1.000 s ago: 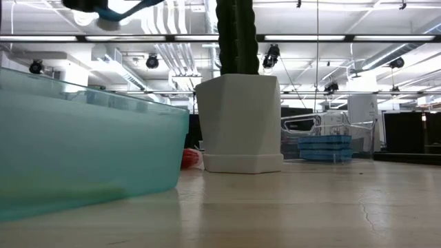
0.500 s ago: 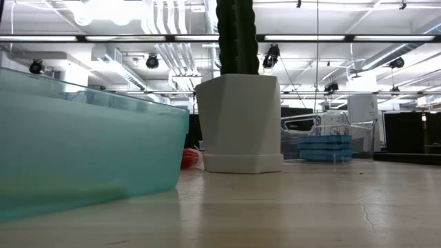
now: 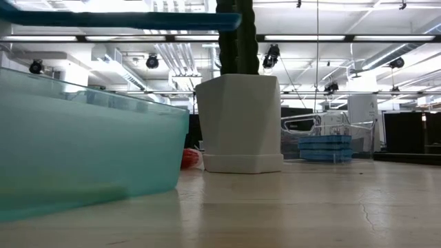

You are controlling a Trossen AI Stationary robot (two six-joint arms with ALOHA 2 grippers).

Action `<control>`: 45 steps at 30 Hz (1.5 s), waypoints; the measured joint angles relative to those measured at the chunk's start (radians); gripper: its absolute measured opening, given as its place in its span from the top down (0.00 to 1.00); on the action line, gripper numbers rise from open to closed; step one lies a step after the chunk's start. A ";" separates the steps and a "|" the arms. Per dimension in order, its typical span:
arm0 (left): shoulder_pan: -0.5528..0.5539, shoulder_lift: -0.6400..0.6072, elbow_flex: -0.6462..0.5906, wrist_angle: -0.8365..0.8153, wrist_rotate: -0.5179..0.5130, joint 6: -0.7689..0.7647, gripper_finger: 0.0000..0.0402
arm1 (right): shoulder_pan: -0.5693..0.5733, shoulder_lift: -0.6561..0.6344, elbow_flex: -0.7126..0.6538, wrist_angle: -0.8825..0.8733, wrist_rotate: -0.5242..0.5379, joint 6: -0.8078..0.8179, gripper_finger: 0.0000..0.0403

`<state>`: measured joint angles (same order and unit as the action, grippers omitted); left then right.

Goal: Pick & Place Kitchen Sink Supplies
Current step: Put the blue dish brush into the green bin

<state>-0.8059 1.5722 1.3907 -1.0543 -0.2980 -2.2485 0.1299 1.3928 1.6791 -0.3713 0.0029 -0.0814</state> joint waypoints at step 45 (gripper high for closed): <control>-0.182 0.177 0.053 -0.517 -0.166 -0.026 0.99 | 0.003 0.033 0.000 0.243 0.127 0.292 0.84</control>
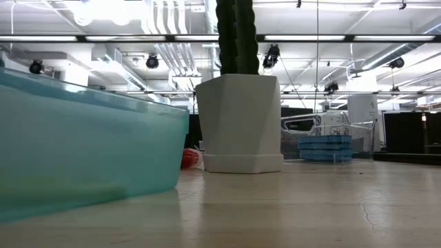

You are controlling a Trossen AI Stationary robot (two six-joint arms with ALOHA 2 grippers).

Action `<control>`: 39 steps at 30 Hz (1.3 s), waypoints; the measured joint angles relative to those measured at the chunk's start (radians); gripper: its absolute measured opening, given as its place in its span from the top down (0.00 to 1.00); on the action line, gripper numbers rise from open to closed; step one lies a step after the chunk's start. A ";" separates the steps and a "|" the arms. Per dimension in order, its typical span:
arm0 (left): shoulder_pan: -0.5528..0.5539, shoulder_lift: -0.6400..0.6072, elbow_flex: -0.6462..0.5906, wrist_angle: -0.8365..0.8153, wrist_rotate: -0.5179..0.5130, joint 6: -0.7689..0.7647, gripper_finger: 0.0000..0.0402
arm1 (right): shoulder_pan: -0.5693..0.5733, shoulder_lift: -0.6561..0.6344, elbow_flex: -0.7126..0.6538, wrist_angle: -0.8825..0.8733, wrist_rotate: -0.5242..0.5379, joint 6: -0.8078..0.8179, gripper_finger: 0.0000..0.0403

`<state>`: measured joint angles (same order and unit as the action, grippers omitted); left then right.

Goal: Pick & Place Kitchen Sink Supplies
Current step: Put the blue dish brush into the green bin, then put the orange dish brush into the green bin

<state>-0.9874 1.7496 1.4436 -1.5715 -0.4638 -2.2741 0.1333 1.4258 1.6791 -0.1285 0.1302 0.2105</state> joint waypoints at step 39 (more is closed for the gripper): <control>0.344 -0.479 0.029 0.160 -0.317 0.487 0.82 | 0.004 -0.001 0.000 -0.002 0.001 0.026 0.84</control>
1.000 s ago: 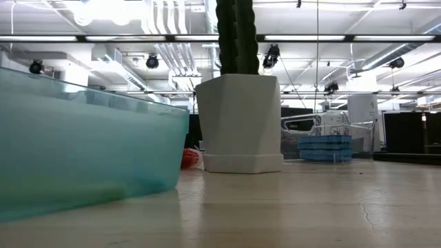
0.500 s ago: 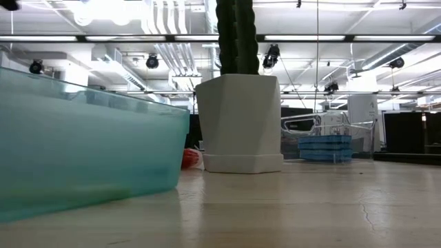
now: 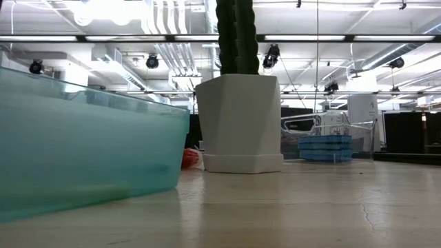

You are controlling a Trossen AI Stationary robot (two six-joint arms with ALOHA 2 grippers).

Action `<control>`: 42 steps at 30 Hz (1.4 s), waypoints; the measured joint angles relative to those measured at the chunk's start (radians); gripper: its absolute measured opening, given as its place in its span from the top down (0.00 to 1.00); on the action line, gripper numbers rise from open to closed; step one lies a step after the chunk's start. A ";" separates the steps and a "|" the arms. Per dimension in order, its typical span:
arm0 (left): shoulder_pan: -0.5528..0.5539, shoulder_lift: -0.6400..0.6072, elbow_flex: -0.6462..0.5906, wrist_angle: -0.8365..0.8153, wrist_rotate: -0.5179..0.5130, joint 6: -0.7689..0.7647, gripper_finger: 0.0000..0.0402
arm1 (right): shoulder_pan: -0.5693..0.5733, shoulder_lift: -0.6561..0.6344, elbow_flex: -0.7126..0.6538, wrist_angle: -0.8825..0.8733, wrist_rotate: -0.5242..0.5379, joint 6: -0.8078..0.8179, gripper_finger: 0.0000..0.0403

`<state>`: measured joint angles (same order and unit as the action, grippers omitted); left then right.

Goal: Pick & Place Kitchen Sink Supplies
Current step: Put the orange dish brush into the green bin

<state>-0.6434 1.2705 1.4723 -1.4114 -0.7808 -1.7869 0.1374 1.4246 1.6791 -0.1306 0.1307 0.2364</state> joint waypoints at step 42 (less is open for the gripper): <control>1.276 0.222 0.048 0.733 1.094 0.887 0.43 | -0.001 -0.216 0.000 -0.437 0.031 -0.133 0.84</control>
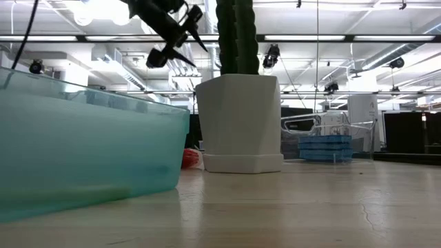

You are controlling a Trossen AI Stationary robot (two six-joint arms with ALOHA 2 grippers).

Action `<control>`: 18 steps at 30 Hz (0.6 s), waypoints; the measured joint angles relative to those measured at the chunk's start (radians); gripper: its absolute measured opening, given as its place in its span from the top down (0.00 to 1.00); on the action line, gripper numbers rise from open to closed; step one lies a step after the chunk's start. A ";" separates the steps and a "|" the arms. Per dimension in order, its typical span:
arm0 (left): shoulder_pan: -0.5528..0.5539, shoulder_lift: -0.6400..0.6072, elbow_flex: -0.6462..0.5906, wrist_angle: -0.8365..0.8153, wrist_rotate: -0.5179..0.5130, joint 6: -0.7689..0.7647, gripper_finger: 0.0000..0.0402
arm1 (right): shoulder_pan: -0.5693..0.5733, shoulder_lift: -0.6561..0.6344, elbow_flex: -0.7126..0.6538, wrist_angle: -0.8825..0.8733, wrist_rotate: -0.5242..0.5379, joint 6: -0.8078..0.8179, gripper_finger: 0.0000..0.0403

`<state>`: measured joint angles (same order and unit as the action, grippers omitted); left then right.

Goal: Pick & Place Kitchen Sink Supplies
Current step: Put the orange dish brush into the green bin

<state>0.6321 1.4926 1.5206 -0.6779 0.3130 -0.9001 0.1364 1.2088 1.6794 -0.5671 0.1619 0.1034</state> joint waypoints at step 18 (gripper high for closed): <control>-0.123 0.123 -0.002 -0.113 -0.223 -0.116 0.43 | 0.001 -0.120 0.000 -0.167 0.131 -0.112 0.84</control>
<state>0.5092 1.6161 1.5181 -0.7910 0.0903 -1.0162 0.1371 1.0883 1.6794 -0.7339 0.2929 -0.0083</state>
